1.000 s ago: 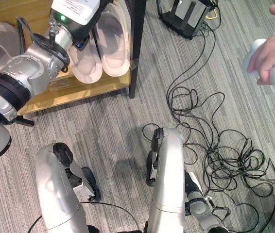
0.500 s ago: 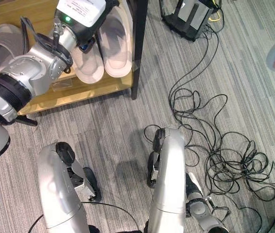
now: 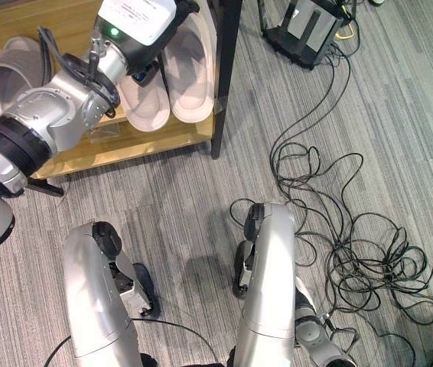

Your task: Arrange the slippers neatly on the shoe rack.

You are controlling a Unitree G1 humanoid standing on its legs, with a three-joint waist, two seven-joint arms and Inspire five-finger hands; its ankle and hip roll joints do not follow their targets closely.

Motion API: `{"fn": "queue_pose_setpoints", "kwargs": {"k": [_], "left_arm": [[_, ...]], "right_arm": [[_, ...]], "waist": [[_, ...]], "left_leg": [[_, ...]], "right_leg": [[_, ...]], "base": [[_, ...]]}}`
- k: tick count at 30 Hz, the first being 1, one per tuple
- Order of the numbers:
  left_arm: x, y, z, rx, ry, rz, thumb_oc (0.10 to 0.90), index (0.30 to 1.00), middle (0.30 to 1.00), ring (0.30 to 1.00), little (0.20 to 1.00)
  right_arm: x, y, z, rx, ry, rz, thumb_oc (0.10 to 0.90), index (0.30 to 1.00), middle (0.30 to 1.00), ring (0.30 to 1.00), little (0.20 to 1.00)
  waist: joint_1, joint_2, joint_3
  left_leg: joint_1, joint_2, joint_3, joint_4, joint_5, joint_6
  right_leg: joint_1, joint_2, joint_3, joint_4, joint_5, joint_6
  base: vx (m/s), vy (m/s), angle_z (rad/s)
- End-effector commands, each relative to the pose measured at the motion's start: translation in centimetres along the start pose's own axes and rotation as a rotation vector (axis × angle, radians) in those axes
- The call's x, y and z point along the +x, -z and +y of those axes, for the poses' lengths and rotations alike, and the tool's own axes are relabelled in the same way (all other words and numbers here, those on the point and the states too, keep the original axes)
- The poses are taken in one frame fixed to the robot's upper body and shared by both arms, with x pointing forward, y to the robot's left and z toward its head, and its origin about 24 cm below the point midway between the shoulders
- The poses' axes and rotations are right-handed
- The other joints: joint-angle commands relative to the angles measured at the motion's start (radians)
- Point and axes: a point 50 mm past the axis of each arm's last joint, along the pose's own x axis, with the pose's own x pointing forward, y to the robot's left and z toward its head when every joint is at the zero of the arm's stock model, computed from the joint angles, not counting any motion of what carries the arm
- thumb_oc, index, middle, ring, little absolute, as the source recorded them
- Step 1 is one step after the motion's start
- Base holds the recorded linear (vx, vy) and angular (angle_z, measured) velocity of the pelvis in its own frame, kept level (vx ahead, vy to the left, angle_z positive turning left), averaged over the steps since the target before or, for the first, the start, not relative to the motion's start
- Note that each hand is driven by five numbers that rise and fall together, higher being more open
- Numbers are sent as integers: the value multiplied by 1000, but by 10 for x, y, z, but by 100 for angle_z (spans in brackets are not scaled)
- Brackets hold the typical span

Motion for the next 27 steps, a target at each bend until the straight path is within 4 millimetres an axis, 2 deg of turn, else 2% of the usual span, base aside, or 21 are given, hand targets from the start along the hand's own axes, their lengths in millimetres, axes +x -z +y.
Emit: {"fn": "queue_pose_setpoints", "kwargs": {"k": [1,14,18,21,23,25,27], "left_arm": [[4,49,81,29,-260,130,800,900,900,900,900],[-18,50,84,-140,-325,69,800,900,900,900,900],[-34,53,81,-319,-370,63,800,900,900,900,900],[-42,55,79,-390,-394,64,800,900,900,900,900],[-55,56,83,-532,-473,48,800,900,900,900,900],[-59,55,83,-552,-494,47,800,900,900,900,900],[-76,51,93,-594,-635,4,800,900,900,900,900]], "right_arm": [[-4,4,-5,3,34,-8,800,900,900,900,900],[-5,11,1,2,29,33,800,900,900,900,900],[-6,16,7,9,17,55,800,900,900,900,900],[-7,18,8,6,14,66,800,900,900,900,900],[-7,18,13,21,14,72,800,900,900,900,900],[-7,19,12,16,17,74,800,900,900,900,900],[-8,19,16,19,22,75,800,900,900,900,900]], "waist": [[7,28,-30],[28,52,-30],[40,61,-30],[40,69,-30],[53,73,-30],[52,77,-30],[67,79,-30]], "left_leg": [[-2,-54,-100,-23,-18,70],[-2,-62,-98,-20,-17,62],[-2,-65,-100,-19,-18,60],[-2,-67,-101,-17,-18,59],[-2,-69,-103,-18,-18,57],[-2,-69,-104,-17,-18,56],[-2,-73,-104,-20,-19,52]], "right_leg": [[46,-24,37,-35,-107,-103],[46,-21,38,-26,-105,-103],[46,-20,39,-24,-105,-105],[46,-19,39,-23,-105,-105],[46,-20,36,-24,-103,-107],[46,-19,35,-24,-102,-107],[46,-20,32,-24,-103,-108]], "base": [[0,0,0],[0,0,0],[3,-3,5],[2,2,2],[0,0,0],[0,0,0],[0,0,0]]}}
